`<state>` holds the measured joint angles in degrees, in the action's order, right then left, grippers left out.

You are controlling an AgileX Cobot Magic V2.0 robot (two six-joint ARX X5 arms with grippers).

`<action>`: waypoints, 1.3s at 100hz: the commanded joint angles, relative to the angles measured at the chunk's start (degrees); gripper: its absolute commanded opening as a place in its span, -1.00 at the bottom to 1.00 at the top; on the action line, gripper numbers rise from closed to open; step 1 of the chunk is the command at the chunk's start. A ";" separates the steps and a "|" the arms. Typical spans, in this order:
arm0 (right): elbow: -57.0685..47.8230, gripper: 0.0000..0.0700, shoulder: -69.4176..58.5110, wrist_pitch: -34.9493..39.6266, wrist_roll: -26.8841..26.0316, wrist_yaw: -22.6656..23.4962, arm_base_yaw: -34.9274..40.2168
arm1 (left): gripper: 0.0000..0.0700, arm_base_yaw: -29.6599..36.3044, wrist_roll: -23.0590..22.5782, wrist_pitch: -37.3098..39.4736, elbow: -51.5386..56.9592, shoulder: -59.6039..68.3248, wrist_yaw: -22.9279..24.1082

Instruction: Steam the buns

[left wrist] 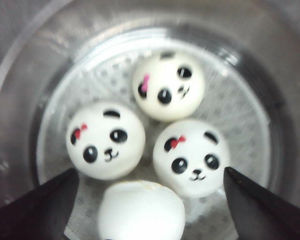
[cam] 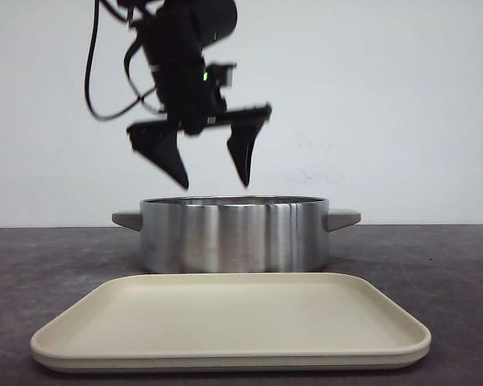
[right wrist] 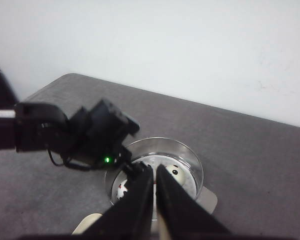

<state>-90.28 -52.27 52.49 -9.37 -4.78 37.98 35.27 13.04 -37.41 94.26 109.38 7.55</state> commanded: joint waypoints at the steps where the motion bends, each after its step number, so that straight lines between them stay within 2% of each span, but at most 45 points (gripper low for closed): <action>1: -0.90 -1.00 -0.48 -0.33 0.37 -0.28 0.48 | 0.35 0.61 0.61 -1.79 3.67 -1.07 0.39; 3: -0.79 -1.00 -0.48 -0.26 1.22 -0.33 0.48 | 0.09 0.72 1.29 -2.34 4.52 -2.19 0.59; 6: -0.74 -1.00 -0.48 -0.15 1.88 -0.55 0.48 | -0.03 0.76 1.49 -2.32 4.68 -2.67 0.59; 15: 0.17 -1.00 -0.48 -0.11 4.70 -2.95 0.48 | -0.89 1.14 2.64 -2.03 4.70 -7.17 0.61; 17: 0.50 -1.00 -0.48 -0.13 4.92 -3.37 0.48 | -1.00 1.29 2.62 -2.03 4.68 -8.31 0.85; 33: 5.18 -1.00 -0.39 -0.87 4.92 -4.35 0.46 | -1.00 3.19 0.50 -3.85 4.63 -17.44 2.16; 43: 10.32 -1.00 0.92 -4.07 4.94 -4.33 0.46 | -1.00 5.18 -0.96 -5.60 3.72 -23.54 4.92; 78: 37.75 -0.99 7.15 -29.09 5.25 -4.04 0.52 | -1.00 11.39 0.02 -12.96 -7.54 -44.85 11.87; 92: 46.45 -0.99 9.18 -37.09 4.98 -3.04 0.52 | -1.00 12.20 1.46 -12.37 -16.48 -54.84 12.07; 112: 48.70 -0.99 9.62 -37.46 3.80 -2.38 0.52 | -1.00 12.15 4.00 -12.48 -26.40 -65.88 12.17; 130: 48.70 -0.99 9.81 -37.55 3.80 -2.34 0.52 | -1.00 12.15 4.59 -15.69 -27.41 -69.07 12.11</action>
<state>-40.99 -42.35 15.62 -4.93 -7.25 38.04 46.92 17.06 -52.56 66.24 40.21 19.40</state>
